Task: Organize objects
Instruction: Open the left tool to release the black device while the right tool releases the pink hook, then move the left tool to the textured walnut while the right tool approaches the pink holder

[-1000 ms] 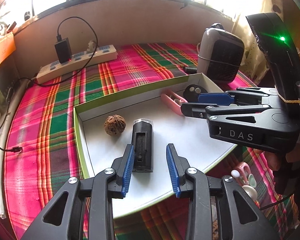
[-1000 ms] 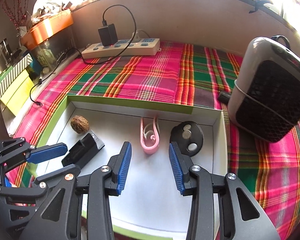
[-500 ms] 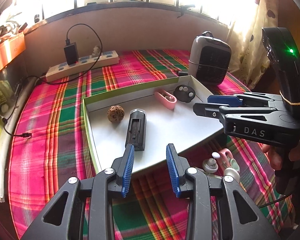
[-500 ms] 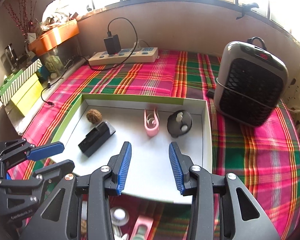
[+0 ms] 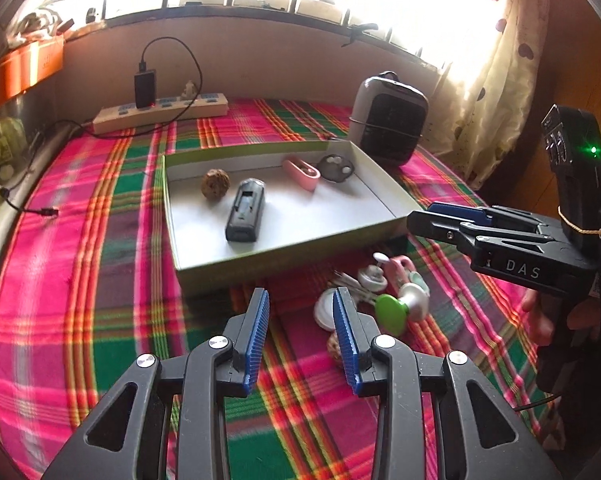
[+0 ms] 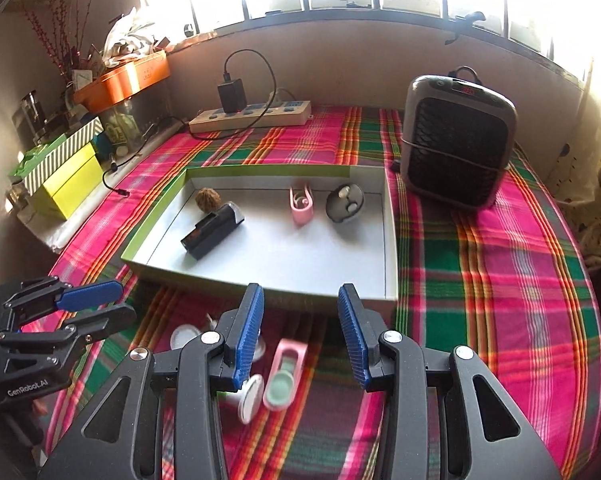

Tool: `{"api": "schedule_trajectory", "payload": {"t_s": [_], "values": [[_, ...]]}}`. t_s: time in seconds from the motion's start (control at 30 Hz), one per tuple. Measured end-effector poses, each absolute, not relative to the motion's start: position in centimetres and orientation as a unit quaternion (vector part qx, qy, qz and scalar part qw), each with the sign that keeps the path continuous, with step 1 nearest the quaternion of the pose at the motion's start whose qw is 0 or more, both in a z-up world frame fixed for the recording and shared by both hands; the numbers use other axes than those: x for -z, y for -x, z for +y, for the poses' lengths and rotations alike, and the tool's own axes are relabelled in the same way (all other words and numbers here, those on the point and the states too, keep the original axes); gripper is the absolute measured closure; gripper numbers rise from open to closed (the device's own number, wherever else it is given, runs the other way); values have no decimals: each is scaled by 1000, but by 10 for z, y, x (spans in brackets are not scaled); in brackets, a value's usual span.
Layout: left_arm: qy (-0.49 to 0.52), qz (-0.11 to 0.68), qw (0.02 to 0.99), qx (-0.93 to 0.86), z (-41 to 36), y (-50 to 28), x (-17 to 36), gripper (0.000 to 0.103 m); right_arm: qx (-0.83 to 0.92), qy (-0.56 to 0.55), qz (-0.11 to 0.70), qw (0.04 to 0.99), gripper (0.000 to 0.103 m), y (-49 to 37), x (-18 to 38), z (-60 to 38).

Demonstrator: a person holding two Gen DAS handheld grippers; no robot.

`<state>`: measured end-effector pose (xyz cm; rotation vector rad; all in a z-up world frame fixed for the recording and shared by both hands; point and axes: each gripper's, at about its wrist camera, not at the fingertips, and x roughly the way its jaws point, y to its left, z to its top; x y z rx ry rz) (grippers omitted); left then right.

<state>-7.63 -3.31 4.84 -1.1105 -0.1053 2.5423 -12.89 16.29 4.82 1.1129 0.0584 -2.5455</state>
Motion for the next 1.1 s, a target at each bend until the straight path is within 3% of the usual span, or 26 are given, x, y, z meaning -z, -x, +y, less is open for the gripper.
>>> {"api": "schedule_trajectory", "payload": {"t_s": [0.13, 1.1], "values": [[394, -38, 195, -897, -26, 66, -44, 67, 903, -392, 9, 177, 60, 115, -44, 172], [441, -19, 189, -877, 8, 73, -16, 67, 903, -399, -15, 161, 59, 80, -26, 200]]}}
